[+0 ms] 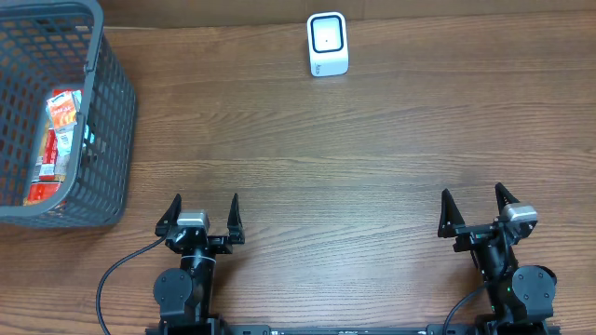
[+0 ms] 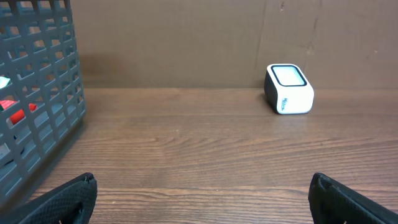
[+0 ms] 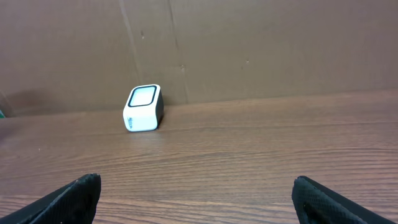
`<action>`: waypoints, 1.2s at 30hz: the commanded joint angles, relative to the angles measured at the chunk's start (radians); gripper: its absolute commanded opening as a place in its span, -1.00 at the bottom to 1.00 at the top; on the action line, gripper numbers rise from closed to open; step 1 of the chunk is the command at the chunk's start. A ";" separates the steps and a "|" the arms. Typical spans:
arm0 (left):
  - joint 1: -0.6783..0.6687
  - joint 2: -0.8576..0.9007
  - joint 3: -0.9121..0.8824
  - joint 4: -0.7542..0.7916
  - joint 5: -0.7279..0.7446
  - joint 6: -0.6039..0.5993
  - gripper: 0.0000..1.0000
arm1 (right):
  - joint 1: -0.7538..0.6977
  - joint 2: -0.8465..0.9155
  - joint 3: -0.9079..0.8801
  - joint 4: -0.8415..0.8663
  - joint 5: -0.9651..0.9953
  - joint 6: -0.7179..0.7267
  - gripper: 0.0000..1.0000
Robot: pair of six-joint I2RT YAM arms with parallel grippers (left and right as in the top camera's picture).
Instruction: Scan the item barcode
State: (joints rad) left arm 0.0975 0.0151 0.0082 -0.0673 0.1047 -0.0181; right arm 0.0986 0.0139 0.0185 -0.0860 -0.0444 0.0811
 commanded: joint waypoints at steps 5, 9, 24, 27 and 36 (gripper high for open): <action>-0.008 -0.011 -0.003 -0.003 -0.004 0.019 1.00 | -0.003 -0.011 -0.011 0.005 0.001 -0.003 1.00; -0.008 -0.011 -0.003 -0.003 -0.004 0.019 1.00 | -0.003 -0.011 -0.011 0.005 0.001 -0.003 1.00; -0.008 -0.011 -0.003 -0.003 -0.004 0.019 0.99 | -0.003 -0.011 -0.011 0.005 0.001 -0.003 1.00; -0.008 -0.011 -0.003 -0.003 -0.004 0.019 1.00 | -0.003 -0.011 -0.011 0.005 0.001 -0.003 1.00; -0.008 -0.011 -0.003 -0.003 -0.004 0.019 0.99 | -0.003 -0.011 -0.011 0.005 0.001 -0.003 1.00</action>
